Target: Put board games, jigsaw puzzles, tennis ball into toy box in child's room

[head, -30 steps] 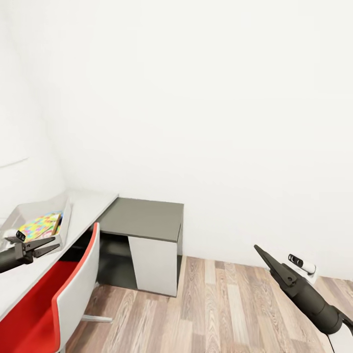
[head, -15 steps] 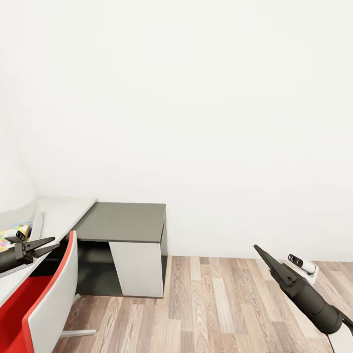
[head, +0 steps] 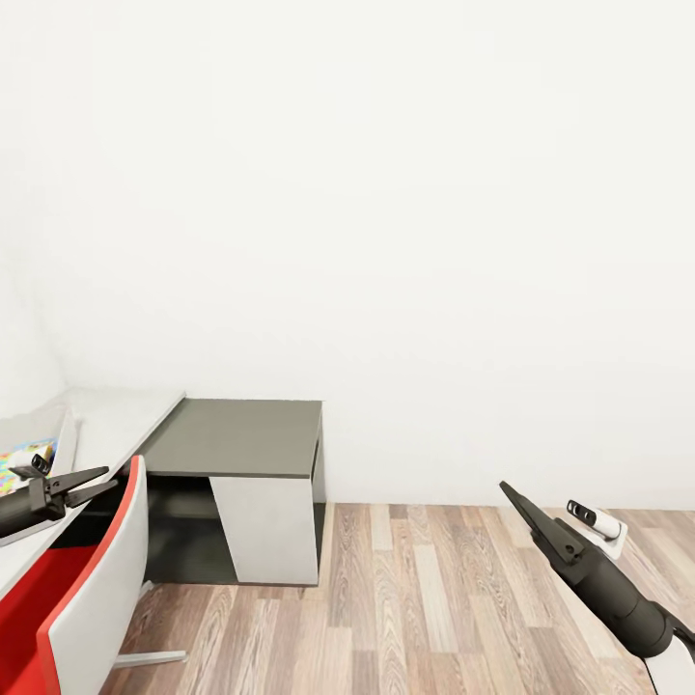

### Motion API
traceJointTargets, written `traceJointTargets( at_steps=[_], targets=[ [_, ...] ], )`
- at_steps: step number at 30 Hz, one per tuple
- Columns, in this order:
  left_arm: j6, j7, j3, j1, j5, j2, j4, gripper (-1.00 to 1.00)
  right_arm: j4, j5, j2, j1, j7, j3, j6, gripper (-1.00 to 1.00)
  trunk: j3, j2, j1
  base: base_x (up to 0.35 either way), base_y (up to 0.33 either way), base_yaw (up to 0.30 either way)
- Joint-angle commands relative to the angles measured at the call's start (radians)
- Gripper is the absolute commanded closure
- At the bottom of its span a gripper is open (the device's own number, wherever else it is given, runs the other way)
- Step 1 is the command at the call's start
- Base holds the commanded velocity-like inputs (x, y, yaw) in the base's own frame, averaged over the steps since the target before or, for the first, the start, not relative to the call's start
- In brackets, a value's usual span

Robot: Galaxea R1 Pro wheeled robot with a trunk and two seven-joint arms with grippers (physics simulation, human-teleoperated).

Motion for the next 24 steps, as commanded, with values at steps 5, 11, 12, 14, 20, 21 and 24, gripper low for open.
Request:
traceJointTargets(
  at_steps=[5, 11, 12, 14, 20, 21, 24],
  targets=[
    [0.011, -0.004, 0.000, -0.001, 0.000, -0.001, 0.000, -1.00, 0.000, -0.005, 0.000, -0.001, 0.001, 0.000, 0.008, -1.00, -0.002, -0.002, 0.001, 0.000, 0.000, -0.001],
    [0.009, -0.004, -0.001, -0.001, -0.001, -0.013, 0.000, -1.00, 0.000, -0.005, 0.002, -0.001, -0.014, 0.001, 0.008, -1.00, -0.002, -0.002, 0.001, 0.000, 0.000, 0.000],
    [0.009, -0.004, -0.001, -0.001, -0.001, -0.018, 0.000, -1.00, 0.000, -0.005, 0.003, -0.001, -0.021, 0.001, 0.008, -1.00, -0.002, -0.002, 0.001, 0.000, 0.000, 0.000],
    [0.009, -0.004, -0.003, -0.001, -0.002, -0.037, -0.007, -1.00, 0.000, -0.004, 0.005, -0.001, -0.053, 0.004, 0.008, -1.00, -0.002, -0.002, 0.001, 0.000, 0.000, 0.000],
    [0.018, -0.004, -0.054, -0.001, -0.013, -0.107, -0.065, -1.00, 0.000, 0.014, 0.011, -0.001, -0.203, 0.016, 0.003, -1.00, -0.002, -0.002, 0.001, 0.000, 0.000, 0.000],
    [0.019, -0.004, -0.081, -0.002, -0.019, -0.124, -0.078, -1.00, 0.000, 0.026, 0.012, -0.002, -0.244, 0.017, -0.003, -1.00, -0.002, -0.002, 0.001, 0.000, 0.000, 0.000],
    [0.020, -0.004, -0.133, -0.004, -0.031, -0.160, -0.096, -1.00, 0.004, 0.047, 0.012, -0.001, -0.309, 0.018, -0.019, -1.00, -0.002, -0.002, 0.001, 0.000, 0.000, 0.000]
  ],
)
